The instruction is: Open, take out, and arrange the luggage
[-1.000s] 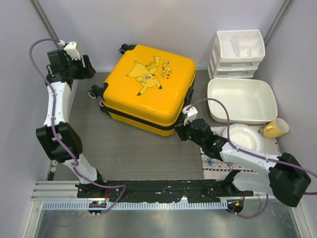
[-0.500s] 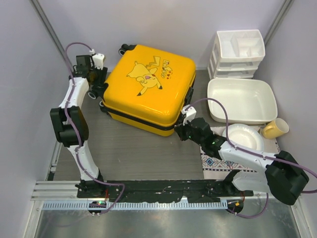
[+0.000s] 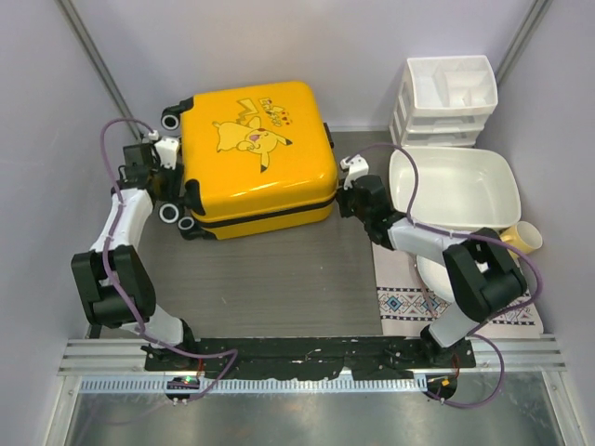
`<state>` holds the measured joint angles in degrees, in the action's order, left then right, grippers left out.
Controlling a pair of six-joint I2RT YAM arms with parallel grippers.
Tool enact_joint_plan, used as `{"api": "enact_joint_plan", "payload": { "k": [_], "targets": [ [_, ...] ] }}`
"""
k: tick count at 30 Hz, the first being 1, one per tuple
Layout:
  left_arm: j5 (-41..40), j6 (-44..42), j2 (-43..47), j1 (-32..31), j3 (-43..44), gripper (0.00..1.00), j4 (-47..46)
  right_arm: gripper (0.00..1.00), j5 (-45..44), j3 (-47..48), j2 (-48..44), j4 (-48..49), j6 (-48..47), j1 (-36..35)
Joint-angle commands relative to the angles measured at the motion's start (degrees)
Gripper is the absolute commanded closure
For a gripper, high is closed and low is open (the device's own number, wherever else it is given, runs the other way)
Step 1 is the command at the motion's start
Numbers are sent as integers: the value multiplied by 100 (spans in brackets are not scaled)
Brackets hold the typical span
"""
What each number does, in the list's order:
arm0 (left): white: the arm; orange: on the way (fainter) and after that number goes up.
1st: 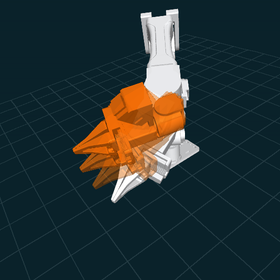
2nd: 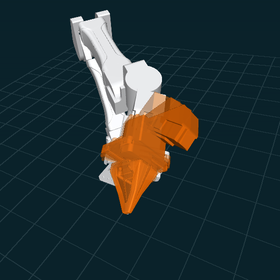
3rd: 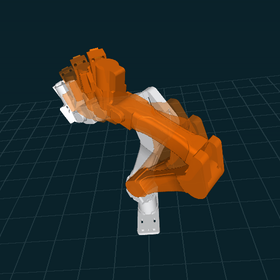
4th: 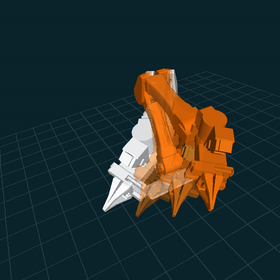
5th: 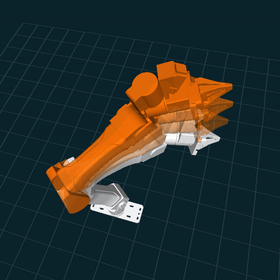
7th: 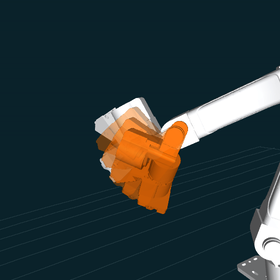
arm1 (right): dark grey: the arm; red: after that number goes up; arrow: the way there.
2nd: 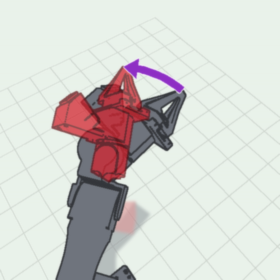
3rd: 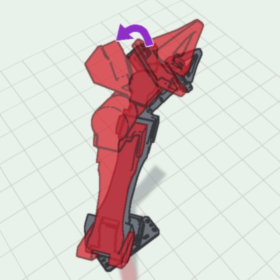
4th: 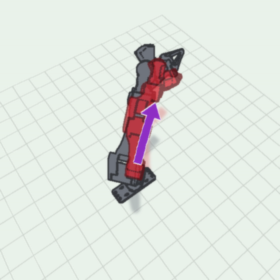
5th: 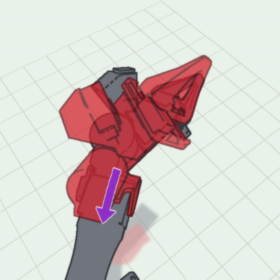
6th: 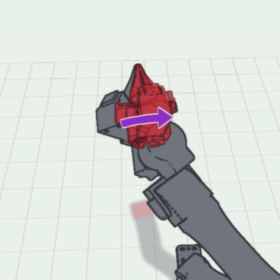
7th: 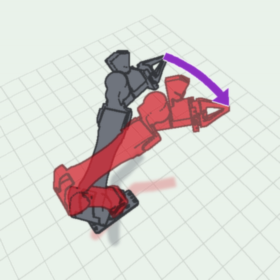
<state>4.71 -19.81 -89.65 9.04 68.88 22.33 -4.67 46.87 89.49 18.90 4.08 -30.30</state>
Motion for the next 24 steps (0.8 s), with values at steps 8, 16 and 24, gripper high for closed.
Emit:
{"api": "enact_joint_plan", "payload": {
  "k": [8,16,24],
  "targets": [
    [1602,506,922,573,1222,15,913,99,1740,270,-169,546,-197,-37],
    [3230,-1075,1976,-848,1235,45,2178,99,3127,217,-204,343,-180,384],
    [2299,142,2155,-3680,-682,56,907,99,3955,147,-265,132,-118,684]
  ]
}}
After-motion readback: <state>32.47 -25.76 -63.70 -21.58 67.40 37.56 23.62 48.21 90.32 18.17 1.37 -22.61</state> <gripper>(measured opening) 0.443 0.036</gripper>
